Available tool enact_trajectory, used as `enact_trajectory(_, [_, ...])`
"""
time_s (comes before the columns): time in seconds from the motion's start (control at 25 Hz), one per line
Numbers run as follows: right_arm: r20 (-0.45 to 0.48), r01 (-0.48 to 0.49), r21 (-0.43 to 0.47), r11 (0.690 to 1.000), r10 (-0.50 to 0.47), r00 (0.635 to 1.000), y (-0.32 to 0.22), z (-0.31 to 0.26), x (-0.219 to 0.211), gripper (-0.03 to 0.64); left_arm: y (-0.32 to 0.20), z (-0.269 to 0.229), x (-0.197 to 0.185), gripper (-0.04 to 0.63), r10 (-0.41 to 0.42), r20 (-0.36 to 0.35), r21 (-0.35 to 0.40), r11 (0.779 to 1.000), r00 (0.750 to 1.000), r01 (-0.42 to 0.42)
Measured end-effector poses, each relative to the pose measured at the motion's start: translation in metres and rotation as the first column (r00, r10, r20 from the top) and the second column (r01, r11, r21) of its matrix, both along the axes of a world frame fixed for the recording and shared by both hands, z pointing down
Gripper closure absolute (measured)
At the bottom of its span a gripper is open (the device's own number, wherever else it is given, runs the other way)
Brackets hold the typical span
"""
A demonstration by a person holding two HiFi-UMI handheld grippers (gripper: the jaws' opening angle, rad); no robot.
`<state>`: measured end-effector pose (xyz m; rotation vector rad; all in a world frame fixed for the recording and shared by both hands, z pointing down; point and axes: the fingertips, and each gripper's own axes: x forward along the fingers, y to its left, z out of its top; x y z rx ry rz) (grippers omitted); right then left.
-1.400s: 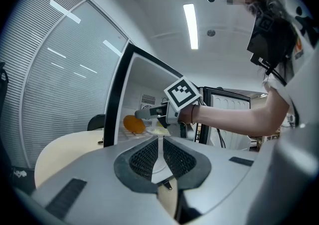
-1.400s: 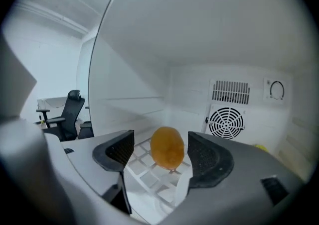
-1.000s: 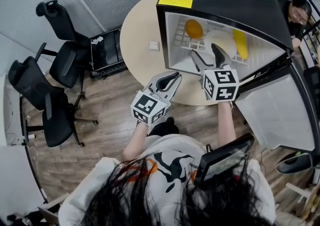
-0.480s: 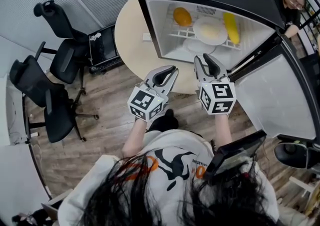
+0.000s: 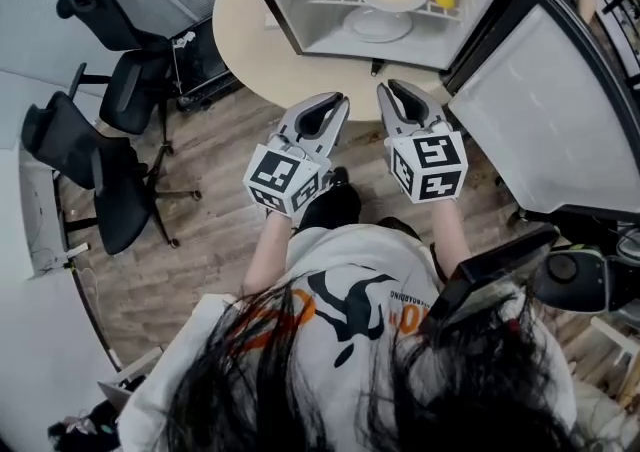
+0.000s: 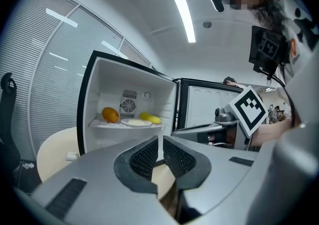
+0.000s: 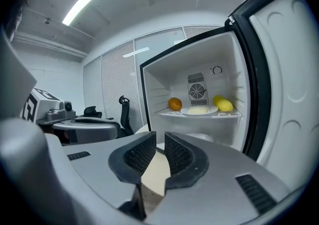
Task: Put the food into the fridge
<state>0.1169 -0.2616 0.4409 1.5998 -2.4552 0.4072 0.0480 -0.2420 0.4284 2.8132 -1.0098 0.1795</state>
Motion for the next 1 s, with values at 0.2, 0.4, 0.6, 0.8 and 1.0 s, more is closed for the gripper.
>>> enact_trajectory(0.2, [0.008,0.040,-0.027,0.999,-0.040,0.999,0.049,0.014,0.009,0.560,0.049,0.010,0.007,0.571,-0.048,0.001,-0.021,0.999,0.999,0.048])
enact_trajectory(0.4, [0.006,0.056,-0.050,0.997,-0.056,0.998,0.100,0.027,0.022,0.572,0.103,0.023,0.015,0.571,-0.080,0.013,-0.048,0.996,0.997,0.081])
enact_trajectory(0.6, [0.024,0.074,-0.057,0.996,-0.072,0.997,0.127,0.028,0.018,0.577,0.134,0.021,0.015,0.571,-0.090,0.029,-0.048,0.995,0.995,0.092])
enact_trajectory(0.8, [0.037,0.079,-0.056,0.995,-0.077,0.996,0.150,0.025,0.010,0.578,0.155,0.016,0.008,0.571,-0.093,0.036,-0.041,0.995,0.995,0.094])
enact_trajectory(1.0, [0.048,0.069,-0.059,0.996,-0.067,0.997,0.166,0.021,-0.005,0.581,0.171,0.015,-0.003,0.571,-0.074,0.029,-0.046,0.996,0.997,0.075])
